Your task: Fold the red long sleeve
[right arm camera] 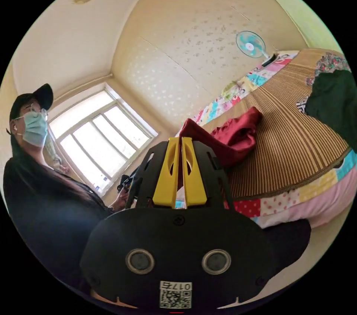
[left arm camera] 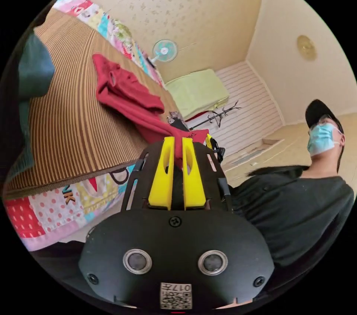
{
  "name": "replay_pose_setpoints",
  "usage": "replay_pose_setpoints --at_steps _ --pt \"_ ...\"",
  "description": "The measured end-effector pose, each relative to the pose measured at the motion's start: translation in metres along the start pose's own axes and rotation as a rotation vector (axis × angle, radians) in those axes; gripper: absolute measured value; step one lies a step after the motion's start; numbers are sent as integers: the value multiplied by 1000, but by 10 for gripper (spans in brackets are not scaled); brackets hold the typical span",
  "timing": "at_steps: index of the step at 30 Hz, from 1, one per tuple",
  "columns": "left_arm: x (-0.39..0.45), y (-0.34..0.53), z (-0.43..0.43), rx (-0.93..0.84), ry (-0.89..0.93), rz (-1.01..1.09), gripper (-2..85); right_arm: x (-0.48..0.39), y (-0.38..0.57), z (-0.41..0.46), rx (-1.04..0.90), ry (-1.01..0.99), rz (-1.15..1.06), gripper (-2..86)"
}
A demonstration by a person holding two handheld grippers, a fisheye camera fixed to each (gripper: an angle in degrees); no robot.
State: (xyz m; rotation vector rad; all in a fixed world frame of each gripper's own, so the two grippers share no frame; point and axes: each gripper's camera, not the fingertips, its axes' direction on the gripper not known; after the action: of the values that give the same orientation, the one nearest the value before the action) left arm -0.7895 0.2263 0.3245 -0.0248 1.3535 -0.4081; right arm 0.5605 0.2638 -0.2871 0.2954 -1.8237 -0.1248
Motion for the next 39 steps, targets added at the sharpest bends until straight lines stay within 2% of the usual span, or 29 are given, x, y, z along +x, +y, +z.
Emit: replay_pose_setpoints --at_steps 4,8,13,15,17,19,20,22,24,25,26,28,29,30,31,33,35,38,39 --pt "70 -23 -44 50 47 240 43 -41 -14 -35 153 -140 -147 21" --pt "67 -50 -62 142 28 168 43 -40 -36 -20 170 -10 -182 17" --pt "-15 -148 -13 125 -189 -39 57 58 -112 114 -13 349 -76 16" --pt "-50 -177 5 135 -224 -125 88 91 -128 164 -100 417 -11 17" --pt "-62 -188 10 175 -235 -135 119 98 -129 205 -191 601 -4 18" --pt "-56 -181 16 177 -311 -87 132 94 -99 251 -276 833 -106 18" --pt "-56 -175 18 170 -341 -88 135 96 -85 263 -309 858 -149 19" --pt "-67 -139 31 112 -425 -148 150 133 -21 316 -572 1003 -236 17" --pt "-84 -106 41 57 -457 -229 159 186 31 346 -830 1165 -205 12" --pt "-96 -85 46 23 -475 -284 162 187 47 345 -696 1192 -283 9" --pt "-102 -75 48 8 -484 -314 165 185 51 345 -657 1202 -317 8" --pt "-122 -42 50 -17 -477 -432 174 183 31 367 -739 1296 -265 6" --pt "-125 -36 50 -13 -462 -454 176 177 21 370 -719 1310 -243 5" --pt "-130 -24 49 8 -423 -488 177 151 4 372 -606 1224 -262 5" --pt "-132 -16 48 32 -376 -497 178 124 -7 374 -497 1054 -314 4" --pt "-136 -7 50 68 -321 -519 177 105 -14 387 -438 872 -364 4" --pt "-144 -1 54 107 -258 -559 171 117 -11 414 -531 818 -337 4" --pt "-155 -3 59 146 -213 -609 141 191 18 458 -821 798 -138 4" --pt "-159 -6 61 138 -224 -648 116 197 22 448 -704 753 -186 5"
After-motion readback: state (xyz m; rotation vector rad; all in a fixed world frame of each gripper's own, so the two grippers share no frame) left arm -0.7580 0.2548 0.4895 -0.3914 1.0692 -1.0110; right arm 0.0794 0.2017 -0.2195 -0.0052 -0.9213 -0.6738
